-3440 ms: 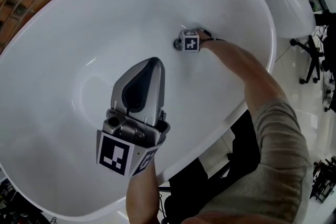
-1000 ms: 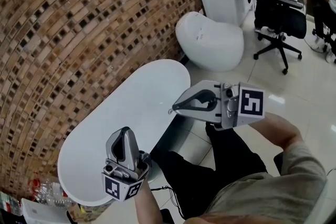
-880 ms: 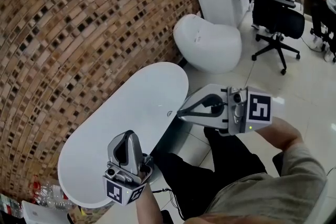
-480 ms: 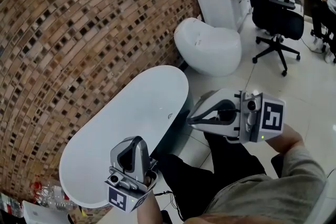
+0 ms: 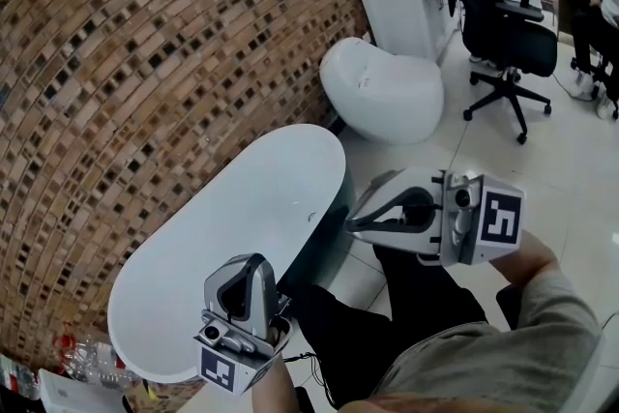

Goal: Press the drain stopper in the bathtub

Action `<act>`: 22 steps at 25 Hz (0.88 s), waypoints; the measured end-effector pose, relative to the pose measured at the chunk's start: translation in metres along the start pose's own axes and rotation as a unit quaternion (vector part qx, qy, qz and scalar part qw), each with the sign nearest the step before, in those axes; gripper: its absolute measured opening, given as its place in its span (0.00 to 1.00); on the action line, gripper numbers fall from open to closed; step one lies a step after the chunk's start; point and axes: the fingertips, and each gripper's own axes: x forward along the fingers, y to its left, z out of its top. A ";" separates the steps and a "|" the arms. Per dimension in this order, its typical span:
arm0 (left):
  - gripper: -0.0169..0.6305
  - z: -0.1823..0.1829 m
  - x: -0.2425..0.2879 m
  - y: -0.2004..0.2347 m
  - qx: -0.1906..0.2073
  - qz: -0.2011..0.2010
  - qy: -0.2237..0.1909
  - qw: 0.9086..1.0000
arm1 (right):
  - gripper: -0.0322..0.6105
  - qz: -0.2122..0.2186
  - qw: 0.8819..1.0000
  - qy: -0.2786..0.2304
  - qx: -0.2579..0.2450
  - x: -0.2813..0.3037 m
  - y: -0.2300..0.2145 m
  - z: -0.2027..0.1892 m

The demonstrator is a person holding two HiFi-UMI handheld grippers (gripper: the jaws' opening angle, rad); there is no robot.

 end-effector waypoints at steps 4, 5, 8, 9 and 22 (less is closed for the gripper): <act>0.01 0.002 0.000 -0.006 0.002 -0.007 -0.002 1.000 | 0.05 0.004 1.000 -0.001 -0.004 0.000 0.002 0.003; 0.01 0.004 0.003 -0.007 0.006 -0.007 -0.002 1.000 | 0.05 0.005 1.000 -0.001 -0.004 0.000 0.002 0.003; 0.01 0.002 0.003 -0.008 0.010 -0.007 -0.001 1.000 | 0.05 0.007 1.000 0.001 -0.003 -0.001 0.004 0.000; 0.01 0.001 0.002 -0.008 0.010 -0.007 0.000 1.000 | 0.05 0.006 1.000 0.001 -0.003 -0.001 0.004 -0.001; 0.01 -0.002 -0.003 -0.004 0.004 -0.002 -0.001 1.000 | 0.05 0.009 1.000 0.008 0.001 0.004 0.004 -0.008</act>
